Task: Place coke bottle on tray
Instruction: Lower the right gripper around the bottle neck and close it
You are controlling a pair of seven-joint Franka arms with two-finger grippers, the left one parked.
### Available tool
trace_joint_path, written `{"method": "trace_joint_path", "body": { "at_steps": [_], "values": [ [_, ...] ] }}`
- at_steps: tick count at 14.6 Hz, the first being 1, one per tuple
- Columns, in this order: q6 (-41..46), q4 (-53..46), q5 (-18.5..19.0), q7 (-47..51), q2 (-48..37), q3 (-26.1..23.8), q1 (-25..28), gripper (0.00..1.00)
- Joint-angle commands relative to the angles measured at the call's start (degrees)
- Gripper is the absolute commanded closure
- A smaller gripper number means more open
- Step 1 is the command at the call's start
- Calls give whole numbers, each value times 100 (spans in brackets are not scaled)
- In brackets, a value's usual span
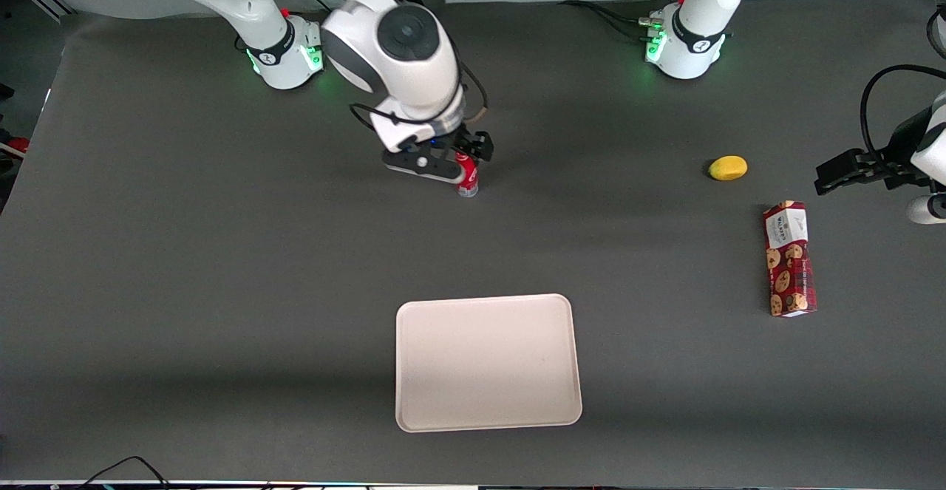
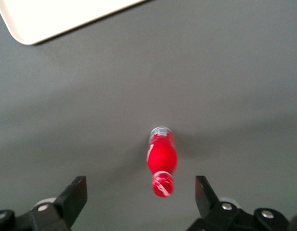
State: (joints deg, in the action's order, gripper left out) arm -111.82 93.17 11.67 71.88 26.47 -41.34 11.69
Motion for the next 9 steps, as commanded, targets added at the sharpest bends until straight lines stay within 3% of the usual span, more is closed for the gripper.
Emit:
{"method": "trace_joint_path", "body": {
  "at_steps": [1,3,8,9],
  "values": [
    [-533,613,282,299,-37,-68,-88,0],
    [-604,947,476,501,-19,-76,-88,0],
    [-1061,1467,486,809,-89,-103,-79,0],
    [-1062,1485,486,810,-98,-138,-88,6]
  ]
}}
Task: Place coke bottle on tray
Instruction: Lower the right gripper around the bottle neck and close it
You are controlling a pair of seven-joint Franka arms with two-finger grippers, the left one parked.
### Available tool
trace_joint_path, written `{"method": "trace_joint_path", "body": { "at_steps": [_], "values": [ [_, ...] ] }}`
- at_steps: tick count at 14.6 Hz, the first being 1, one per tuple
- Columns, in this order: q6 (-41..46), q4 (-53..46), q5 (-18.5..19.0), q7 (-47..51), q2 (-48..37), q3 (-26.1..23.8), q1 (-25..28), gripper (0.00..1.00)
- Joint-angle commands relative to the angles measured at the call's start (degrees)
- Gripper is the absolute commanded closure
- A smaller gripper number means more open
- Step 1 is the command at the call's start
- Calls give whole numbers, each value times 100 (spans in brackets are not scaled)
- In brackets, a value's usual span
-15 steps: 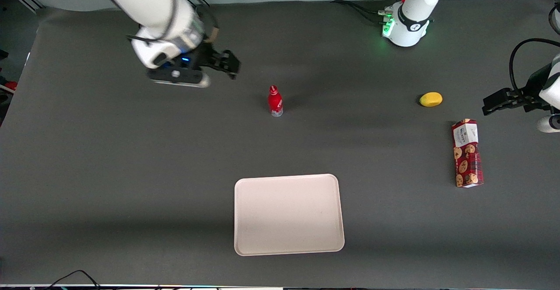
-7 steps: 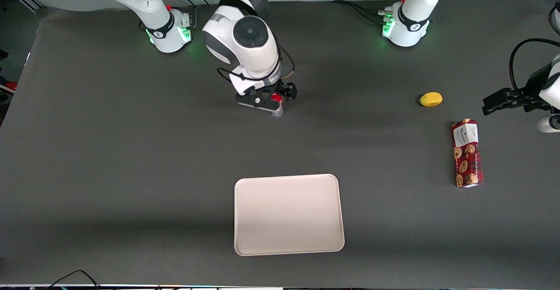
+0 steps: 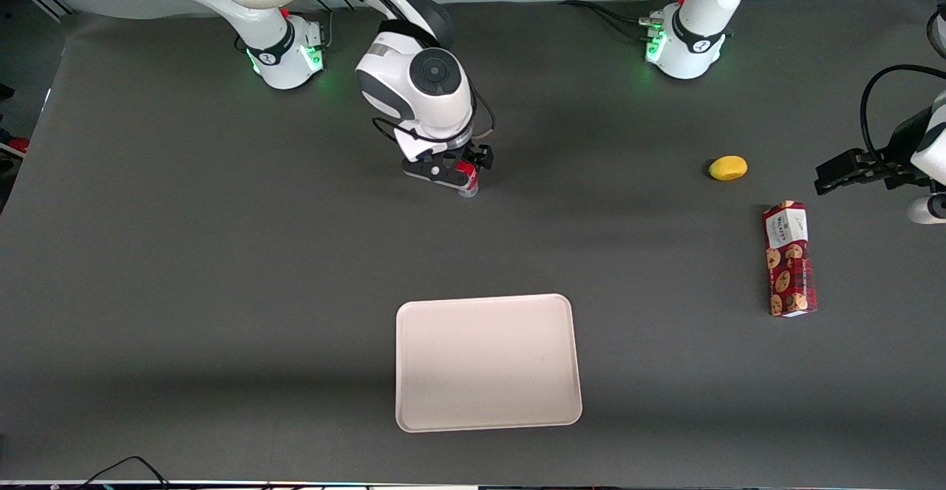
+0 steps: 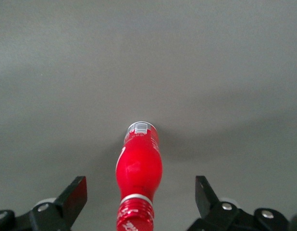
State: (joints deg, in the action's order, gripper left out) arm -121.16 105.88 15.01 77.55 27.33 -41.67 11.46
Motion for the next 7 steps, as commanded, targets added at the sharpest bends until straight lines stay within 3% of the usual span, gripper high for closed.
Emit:
{"method": "trace_joint_path", "body": {
  "at_steps": [1,2,6,7],
  "values": [
    [-128,222,151,243,-192,-130,-65,14],
    [-119,222,151,261,-193,-148,-65,25],
    [-110,222,151,243,-193,-219,-65,85],
    [-101,214,151,208,-193,-219,-65,93]
  ]
}}
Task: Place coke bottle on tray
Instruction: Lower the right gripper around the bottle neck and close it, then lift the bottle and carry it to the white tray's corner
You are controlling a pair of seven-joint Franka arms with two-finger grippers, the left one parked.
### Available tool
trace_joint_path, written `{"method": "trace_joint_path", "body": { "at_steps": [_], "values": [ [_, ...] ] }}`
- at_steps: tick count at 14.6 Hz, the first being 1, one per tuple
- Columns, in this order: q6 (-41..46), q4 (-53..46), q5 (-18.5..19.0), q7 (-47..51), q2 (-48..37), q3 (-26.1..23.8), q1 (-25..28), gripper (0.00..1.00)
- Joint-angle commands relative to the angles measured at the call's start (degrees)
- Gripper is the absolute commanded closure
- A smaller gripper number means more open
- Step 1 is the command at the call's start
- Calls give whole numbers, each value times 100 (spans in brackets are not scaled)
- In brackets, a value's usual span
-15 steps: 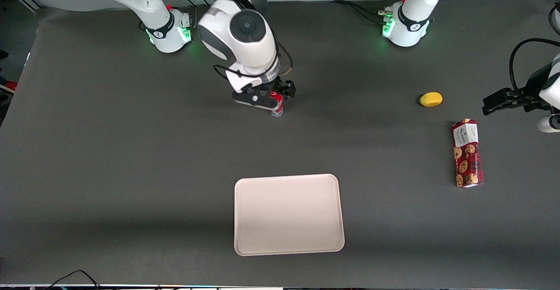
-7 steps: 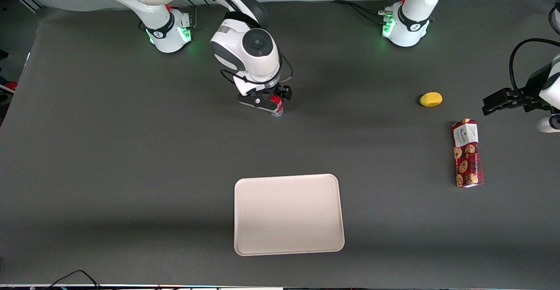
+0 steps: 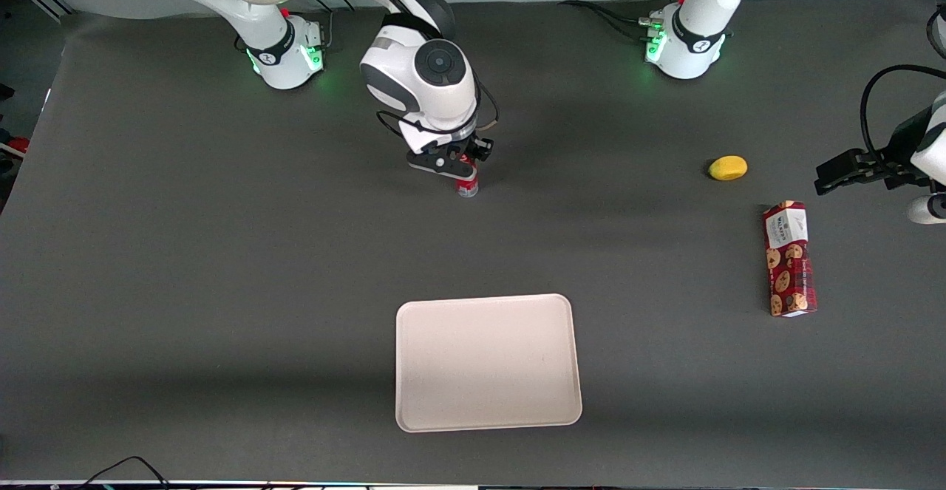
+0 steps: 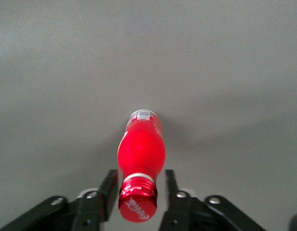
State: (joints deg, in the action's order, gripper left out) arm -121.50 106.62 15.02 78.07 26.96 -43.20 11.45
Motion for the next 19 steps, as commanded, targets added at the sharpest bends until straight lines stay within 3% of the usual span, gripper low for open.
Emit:
{"method": "trace_joint_path", "body": {
  "at_steps": [1,5,9,16,19],
  "values": [
    [-50,123,150,112,-156,-65,-73,100],
    [55,-157,150,-257,-226,-65,-134,100],
    [1064,-1333,132,-494,-191,-74,-108,100],
    [2998,-3619,97,-2319,2,92,-169,100],
    [3141,-4130,80,-3365,125,645,-161,100]
  ]
}}
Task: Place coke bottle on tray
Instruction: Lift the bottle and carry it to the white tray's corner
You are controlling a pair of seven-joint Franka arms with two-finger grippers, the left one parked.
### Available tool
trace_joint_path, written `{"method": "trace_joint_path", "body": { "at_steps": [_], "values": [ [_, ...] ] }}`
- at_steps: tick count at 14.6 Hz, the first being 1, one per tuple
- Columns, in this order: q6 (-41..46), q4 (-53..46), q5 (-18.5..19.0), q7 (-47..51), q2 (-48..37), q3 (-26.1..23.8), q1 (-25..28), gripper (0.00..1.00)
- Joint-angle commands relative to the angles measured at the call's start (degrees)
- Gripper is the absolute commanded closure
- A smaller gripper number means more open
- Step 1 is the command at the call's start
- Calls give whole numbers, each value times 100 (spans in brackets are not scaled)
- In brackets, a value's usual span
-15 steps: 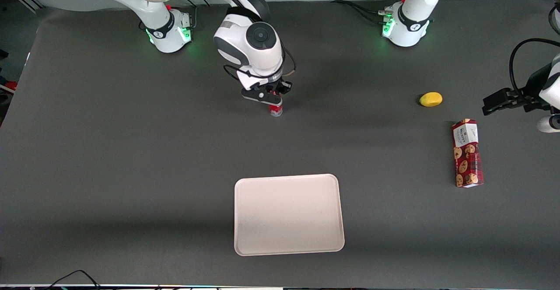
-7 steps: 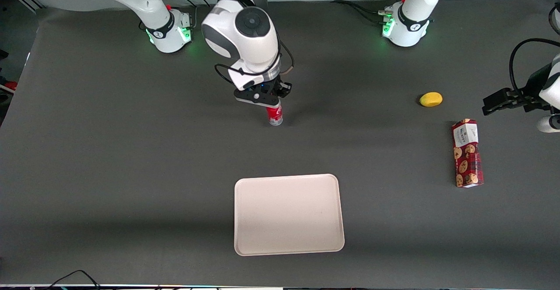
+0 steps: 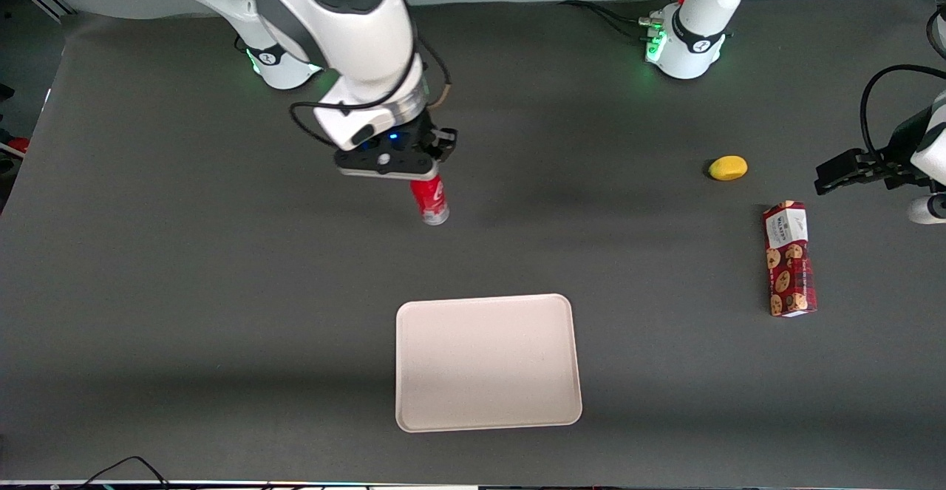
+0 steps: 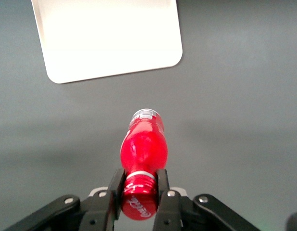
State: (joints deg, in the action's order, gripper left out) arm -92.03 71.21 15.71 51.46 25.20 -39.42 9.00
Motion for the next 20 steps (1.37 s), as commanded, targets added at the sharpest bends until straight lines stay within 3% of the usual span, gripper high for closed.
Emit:
{"method": "trace_joint_path", "body": {
  "at_steps": [1,5,11,20],
  "values": [
    [185,-817,11,-995,440,381,84,100],
    [-60,-1907,73,-1479,1389,496,163,100],
    [-1720,-1971,212,-2499,2049,1769,417,100],
    [-2653,-2023,257,-2562,2981,2078,646,100]
  ]
}}
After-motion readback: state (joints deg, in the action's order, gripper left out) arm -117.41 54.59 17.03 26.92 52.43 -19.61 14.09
